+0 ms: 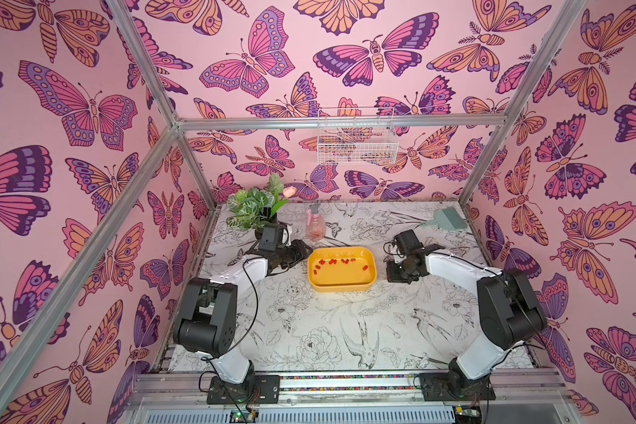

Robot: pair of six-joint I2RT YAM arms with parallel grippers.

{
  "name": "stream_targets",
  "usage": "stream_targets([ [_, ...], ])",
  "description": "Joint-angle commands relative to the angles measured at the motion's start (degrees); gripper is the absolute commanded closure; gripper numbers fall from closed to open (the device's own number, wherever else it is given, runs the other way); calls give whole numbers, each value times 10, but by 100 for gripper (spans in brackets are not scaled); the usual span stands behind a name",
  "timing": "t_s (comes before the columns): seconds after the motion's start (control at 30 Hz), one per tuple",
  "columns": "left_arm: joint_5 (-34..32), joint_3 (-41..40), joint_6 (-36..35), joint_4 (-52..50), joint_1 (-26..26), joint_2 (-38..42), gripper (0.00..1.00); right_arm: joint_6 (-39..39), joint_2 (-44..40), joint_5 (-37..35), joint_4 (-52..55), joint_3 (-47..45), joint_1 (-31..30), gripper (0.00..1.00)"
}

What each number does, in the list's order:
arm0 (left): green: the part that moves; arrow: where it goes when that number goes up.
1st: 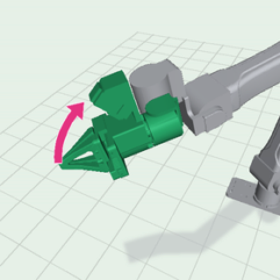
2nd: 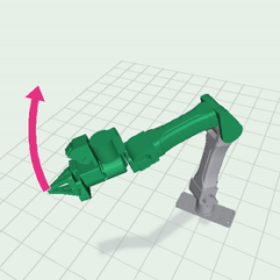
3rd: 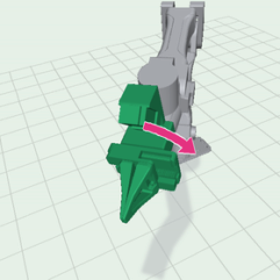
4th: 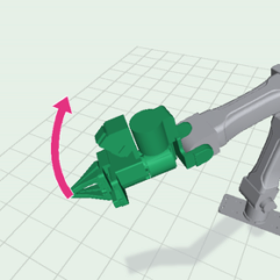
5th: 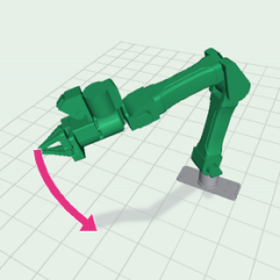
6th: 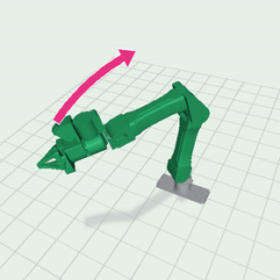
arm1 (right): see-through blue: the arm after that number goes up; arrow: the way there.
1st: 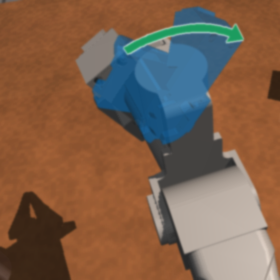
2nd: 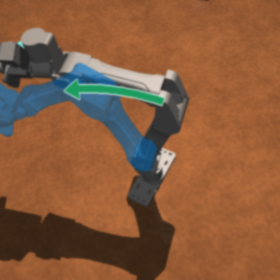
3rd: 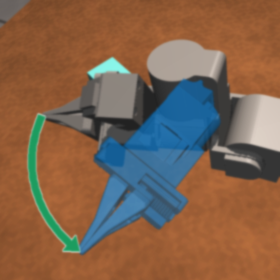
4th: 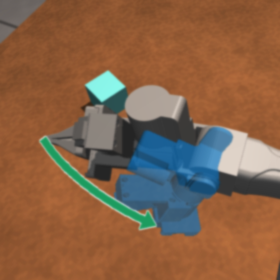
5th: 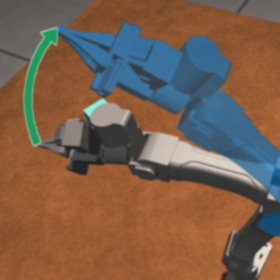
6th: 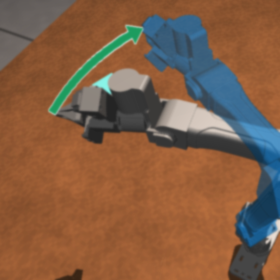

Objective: Take the screw protection sleeves out of the storage box
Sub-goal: Place the screw protection sleeve at the center of the board.

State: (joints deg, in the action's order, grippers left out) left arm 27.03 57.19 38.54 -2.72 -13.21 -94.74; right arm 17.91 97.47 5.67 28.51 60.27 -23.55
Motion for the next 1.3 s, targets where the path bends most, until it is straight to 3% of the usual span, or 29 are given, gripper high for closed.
stream_targets([
  [0.0, 0, 3, -8, -9, -4, -1, 50, -6, 12, -1, 8, 19, 7, 94],
  [0.7, 5, 8, -8, -9, -5, -8, 51, -3, 54, 5, 17, 23, 29, 90],
  [1.0, 5, 10, -8, -9, -4, -11, 51, 1, 30, 4, 22, 23, 29, 74],
  [1.27, 6, 11, -8, -11, -5, -11, 51, 12, -41, 2, 37, 21, 29, 71],
])
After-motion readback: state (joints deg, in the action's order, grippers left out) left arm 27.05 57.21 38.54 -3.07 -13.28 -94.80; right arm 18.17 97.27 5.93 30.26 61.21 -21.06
